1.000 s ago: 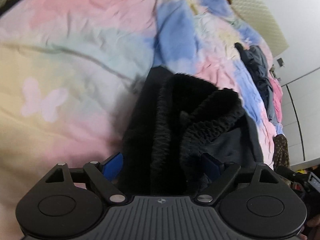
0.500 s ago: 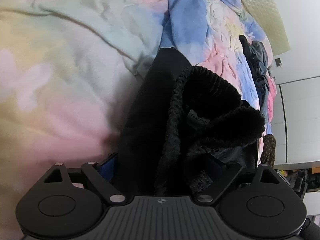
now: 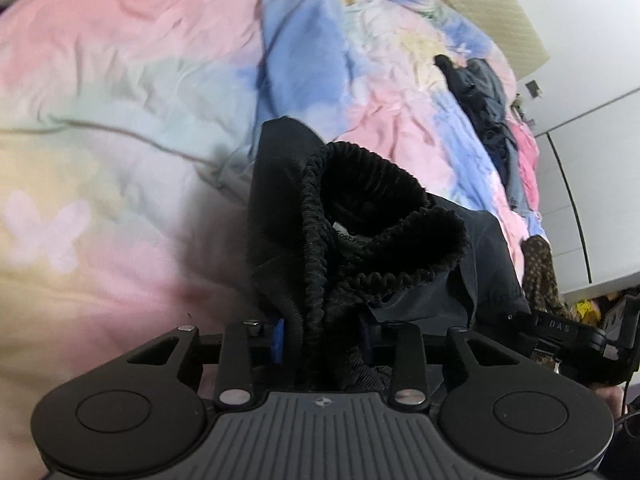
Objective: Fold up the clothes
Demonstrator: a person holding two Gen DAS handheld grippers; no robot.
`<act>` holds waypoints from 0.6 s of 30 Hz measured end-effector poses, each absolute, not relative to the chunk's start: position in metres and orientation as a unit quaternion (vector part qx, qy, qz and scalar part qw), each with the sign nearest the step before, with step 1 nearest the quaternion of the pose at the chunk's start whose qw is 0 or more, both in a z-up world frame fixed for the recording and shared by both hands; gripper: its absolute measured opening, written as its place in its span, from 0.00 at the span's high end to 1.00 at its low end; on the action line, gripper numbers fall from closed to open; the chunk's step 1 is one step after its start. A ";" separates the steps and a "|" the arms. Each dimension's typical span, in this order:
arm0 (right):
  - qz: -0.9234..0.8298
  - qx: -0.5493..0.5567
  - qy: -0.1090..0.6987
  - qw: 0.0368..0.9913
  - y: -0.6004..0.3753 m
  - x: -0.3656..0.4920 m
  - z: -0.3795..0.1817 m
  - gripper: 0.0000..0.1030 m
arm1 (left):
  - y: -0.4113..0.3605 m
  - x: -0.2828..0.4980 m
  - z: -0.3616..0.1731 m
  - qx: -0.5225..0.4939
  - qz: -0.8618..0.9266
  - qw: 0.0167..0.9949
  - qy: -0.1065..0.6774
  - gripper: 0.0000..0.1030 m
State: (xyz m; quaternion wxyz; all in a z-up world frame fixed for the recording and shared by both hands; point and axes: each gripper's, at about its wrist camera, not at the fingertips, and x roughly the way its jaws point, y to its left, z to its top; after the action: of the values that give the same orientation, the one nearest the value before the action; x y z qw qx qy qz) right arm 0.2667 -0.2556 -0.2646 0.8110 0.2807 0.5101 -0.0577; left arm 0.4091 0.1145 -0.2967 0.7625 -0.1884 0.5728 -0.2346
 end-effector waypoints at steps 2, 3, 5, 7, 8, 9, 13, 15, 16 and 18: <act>-0.055 0.277 0.504 0.816 -0.252 0.258 -0.249 0.67 | 0.116 0.400 -0.280 -0.182 -0.238 0.767 0.568 0.66; -0.054 0.275 0.502 0.818 -0.250 0.253 -0.242 0.67 | 0.117 0.394 -0.273 -0.179 -0.240 0.768 0.566 0.66; -0.054 0.271 0.498 0.822 -0.247 0.241 -0.228 0.68 | 0.118 0.383 -0.259 -0.176 -0.244 0.770 0.562 0.67; -0.056 0.271 0.492 0.826 -0.244 0.227 -0.215 0.68 | 0.119 0.371 -0.247 -0.173 -0.249 0.771 0.560 0.67; -0.058 0.273 0.487 0.827 -0.244 0.220 -0.209 0.68 | 0.118 0.364 -0.240 -0.172 -0.252 0.771 0.559 0.67; -0.061 0.275 0.483 0.829 -0.244 0.212 -0.204 0.68 | 0.117 0.359 -0.235 -0.171 -0.255 0.772 0.557 0.66; -0.074 0.279 0.468 0.835 -0.251 0.179 -0.186 0.68 | 0.110 0.336 -0.217 -0.163 -0.275 0.769 0.554 0.66; -0.084 0.282 0.458 0.839 -0.262 0.162 -0.179 0.68 | 0.095 0.330 -0.208 -0.157 -0.289 0.766 0.553 0.66; -0.089 0.284 0.451 0.841 -0.268 0.153 -0.175 0.68 | 0.086 0.326 -0.204 -0.152 -0.300 0.764 0.550 0.66; -0.101 0.289 0.438 0.845 -0.281 0.134 -0.168 0.68 | 0.069 0.319 -0.197 -0.146 -0.315 0.762 0.547 0.66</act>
State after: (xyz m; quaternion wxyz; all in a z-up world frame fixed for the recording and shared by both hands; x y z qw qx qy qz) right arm 0.1339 -0.2809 -0.1680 0.8453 0.2887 0.4381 -0.1007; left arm 0.3192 0.0694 -0.1972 0.7618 -0.1461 0.5470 -0.3148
